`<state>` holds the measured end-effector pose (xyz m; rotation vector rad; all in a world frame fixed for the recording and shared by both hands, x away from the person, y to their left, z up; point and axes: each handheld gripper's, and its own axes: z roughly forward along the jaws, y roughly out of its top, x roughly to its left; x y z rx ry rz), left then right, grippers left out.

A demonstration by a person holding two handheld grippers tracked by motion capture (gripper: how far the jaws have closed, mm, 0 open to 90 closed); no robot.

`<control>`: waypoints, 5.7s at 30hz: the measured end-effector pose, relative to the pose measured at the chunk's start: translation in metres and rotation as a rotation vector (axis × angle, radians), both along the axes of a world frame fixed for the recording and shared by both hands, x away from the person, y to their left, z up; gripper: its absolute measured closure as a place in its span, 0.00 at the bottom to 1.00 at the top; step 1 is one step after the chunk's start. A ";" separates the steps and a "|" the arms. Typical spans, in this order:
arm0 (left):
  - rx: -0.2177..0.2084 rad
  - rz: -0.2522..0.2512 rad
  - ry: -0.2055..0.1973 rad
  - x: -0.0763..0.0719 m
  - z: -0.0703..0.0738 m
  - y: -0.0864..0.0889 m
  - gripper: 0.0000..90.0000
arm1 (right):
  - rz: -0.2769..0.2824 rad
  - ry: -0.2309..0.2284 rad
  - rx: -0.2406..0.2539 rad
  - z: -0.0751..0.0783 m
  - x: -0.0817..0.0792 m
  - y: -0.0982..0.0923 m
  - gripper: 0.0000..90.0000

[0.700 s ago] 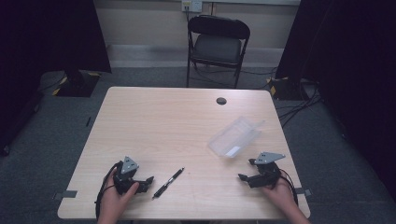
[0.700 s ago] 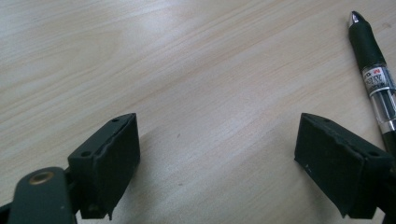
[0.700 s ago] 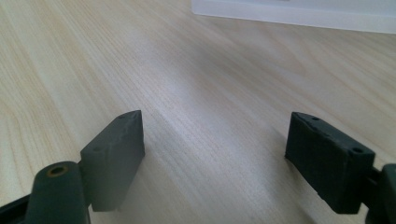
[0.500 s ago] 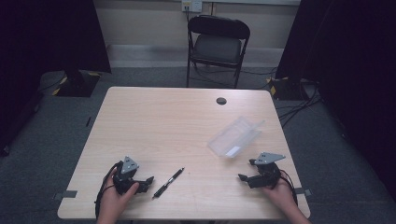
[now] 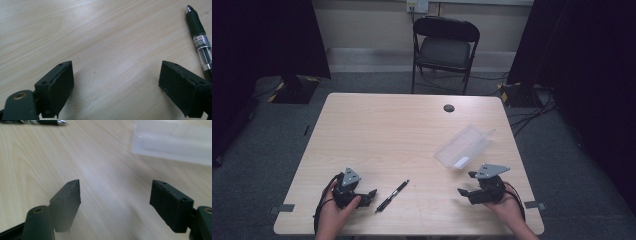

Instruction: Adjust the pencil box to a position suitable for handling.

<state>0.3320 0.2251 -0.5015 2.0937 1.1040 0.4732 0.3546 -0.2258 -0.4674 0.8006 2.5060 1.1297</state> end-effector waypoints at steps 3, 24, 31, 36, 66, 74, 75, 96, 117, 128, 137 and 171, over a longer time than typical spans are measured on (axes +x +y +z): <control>0.000 0.000 0.000 0.000 0.000 0.000 0.14 | 0.014 -0.007 0.006 0.010 0.002 0.016 0.30; 0.000 -0.010 0.003 -0.001 0.000 -0.001 0.13 | -0.148 -0.011 -0.063 0.008 0.062 0.087 0.65; 0.001 -0.010 0.003 -0.001 0.000 0.000 0.13 | -0.159 -0.002 -0.065 0.007 0.062 0.081 0.63; 0.001 -0.010 0.003 -0.001 0.000 0.000 0.13 | -0.148 -0.009 -0.068 0.010 0.058 0.075 0.61; 0.001 -0.011 0.003 -0.001 0.000 0.000 0.13 | -0.090 0.005 -0.030 0.019 0.045 0.076 0.51; 0.001 -0.010 0.003 -0.001 0.000 0.000 0.13 | -0.089 -0.017 0.002 0.046 0.042 0.060 0.45; 0.000 -0.010 0.003 -0.001 0.000 -0.001 0.13 | -0.092 -0.027 -0.006 0.051 0.042 0.054 0.44; 0.001 -0.010 0.003 -0.001 0.000 0.000 0.13 | -0.201 -0.041 -0.010 0.056 0.043 -0.009 0.33; 0.001 -0.011 0.003 -0.001 0.000 0.000 0.13 | -0.143 -0.028 0.024 0.055 0.050 0.010 0.32; 0.017 -0.024 0.006 0.000 0.001 0.000 0.11 | -0.089 0.011 -0.016 0.037 0.057 0.063 0.36; 0.014 -0.021 0.007 0.000 0.000 0.000 0.11 | -0.125 0.026 -0.029 0.038 0.065 0.064 0.48; 0.007 -0.019 0.006 0.000 0.000 -0.001 0.11 | -0.175 0.038 -0.080 0.034 0.054 0.023 0.62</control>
